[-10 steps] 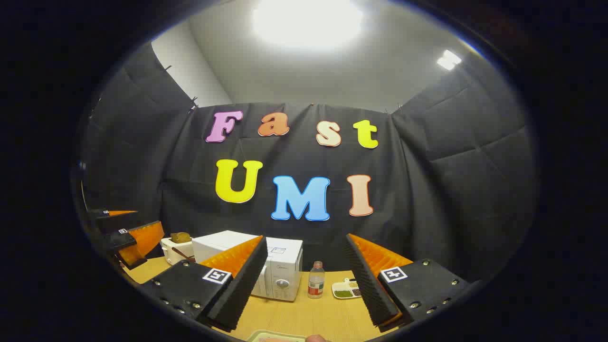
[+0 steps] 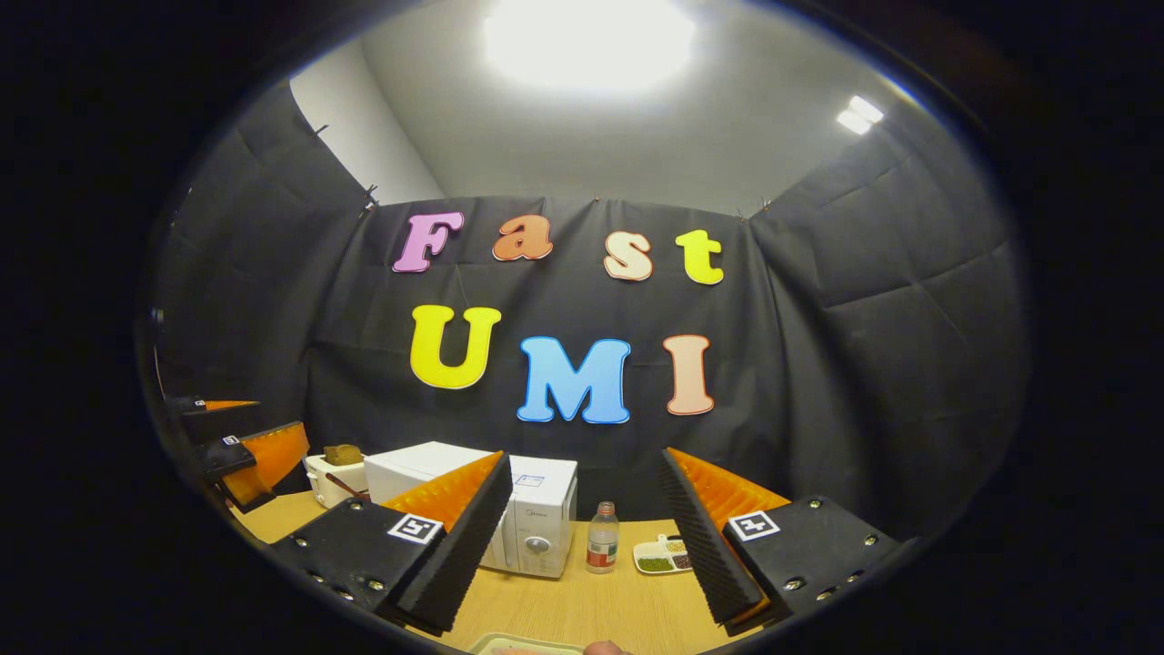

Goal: Open the microwave oven with the left hand, put the food in, and close the microwave oven.

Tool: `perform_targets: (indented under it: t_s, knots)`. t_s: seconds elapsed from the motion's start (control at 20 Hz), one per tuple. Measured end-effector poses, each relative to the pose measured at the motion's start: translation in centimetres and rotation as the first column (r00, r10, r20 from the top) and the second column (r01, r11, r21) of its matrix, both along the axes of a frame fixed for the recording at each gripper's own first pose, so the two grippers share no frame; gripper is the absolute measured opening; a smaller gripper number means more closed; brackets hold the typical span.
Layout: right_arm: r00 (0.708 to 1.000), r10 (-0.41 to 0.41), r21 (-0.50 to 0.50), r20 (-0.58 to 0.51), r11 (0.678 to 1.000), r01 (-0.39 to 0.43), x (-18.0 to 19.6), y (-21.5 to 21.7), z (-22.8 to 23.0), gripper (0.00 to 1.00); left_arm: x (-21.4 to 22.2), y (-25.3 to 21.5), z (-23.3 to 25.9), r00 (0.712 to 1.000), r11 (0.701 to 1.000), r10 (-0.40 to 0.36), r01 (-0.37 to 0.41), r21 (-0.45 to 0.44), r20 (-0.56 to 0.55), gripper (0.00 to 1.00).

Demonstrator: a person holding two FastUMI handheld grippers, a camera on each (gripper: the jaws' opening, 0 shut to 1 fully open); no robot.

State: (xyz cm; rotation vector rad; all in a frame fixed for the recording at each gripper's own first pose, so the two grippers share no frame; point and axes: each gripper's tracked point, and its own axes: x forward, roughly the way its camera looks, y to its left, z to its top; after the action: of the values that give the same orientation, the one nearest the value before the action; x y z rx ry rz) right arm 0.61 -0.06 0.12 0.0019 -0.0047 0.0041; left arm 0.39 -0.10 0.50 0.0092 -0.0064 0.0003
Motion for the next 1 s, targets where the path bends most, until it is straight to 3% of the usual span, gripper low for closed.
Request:
perform_targets:
  t_s: [1.0]
  knots:
    - [0.999,-0.031,-0.01,0.019,0.999,0.031,-0.8,-0.9,0.8,0.98,2.0,-2.2,-1.0,0.998,0.998,-0.055,0.055,-0.022,0.007,0.95]
